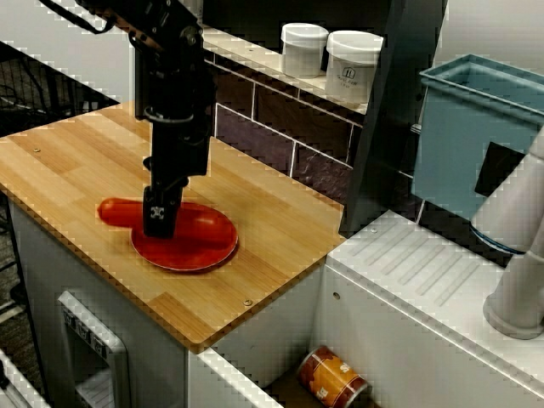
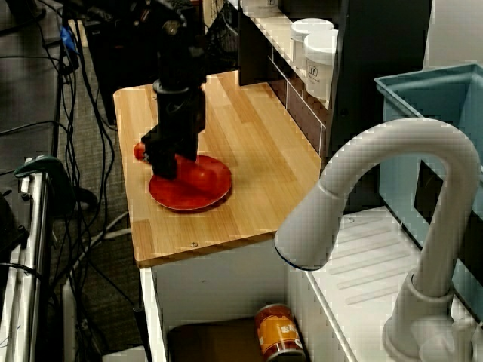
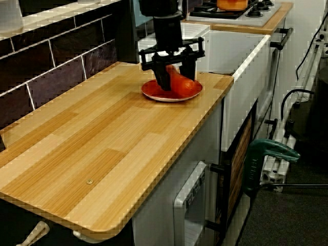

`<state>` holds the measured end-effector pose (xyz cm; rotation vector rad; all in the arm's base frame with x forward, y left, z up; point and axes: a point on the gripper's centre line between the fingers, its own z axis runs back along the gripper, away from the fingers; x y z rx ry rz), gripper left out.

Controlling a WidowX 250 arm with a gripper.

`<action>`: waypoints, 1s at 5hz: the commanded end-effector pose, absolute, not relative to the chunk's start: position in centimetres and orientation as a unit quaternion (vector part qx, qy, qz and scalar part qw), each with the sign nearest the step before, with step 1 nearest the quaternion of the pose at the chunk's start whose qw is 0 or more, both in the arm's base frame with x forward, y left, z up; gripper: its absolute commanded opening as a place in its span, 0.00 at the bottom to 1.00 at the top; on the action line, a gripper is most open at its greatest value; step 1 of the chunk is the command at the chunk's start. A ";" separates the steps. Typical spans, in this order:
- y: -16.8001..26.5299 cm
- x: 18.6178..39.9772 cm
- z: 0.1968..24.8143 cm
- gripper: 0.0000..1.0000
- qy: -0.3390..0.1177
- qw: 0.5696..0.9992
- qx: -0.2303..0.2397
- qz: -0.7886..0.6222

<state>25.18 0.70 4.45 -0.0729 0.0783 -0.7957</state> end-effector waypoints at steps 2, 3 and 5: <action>9.8 27.5 9.3 0.00 -0.026 0.940 -0.056 -0.335; 12.5 27.8 9.1 0.00 -0.054 0.947 -0.037 -0.315; 15.4 27.6 7.7 0.00 -0.079 0.957 -0.019 -0.279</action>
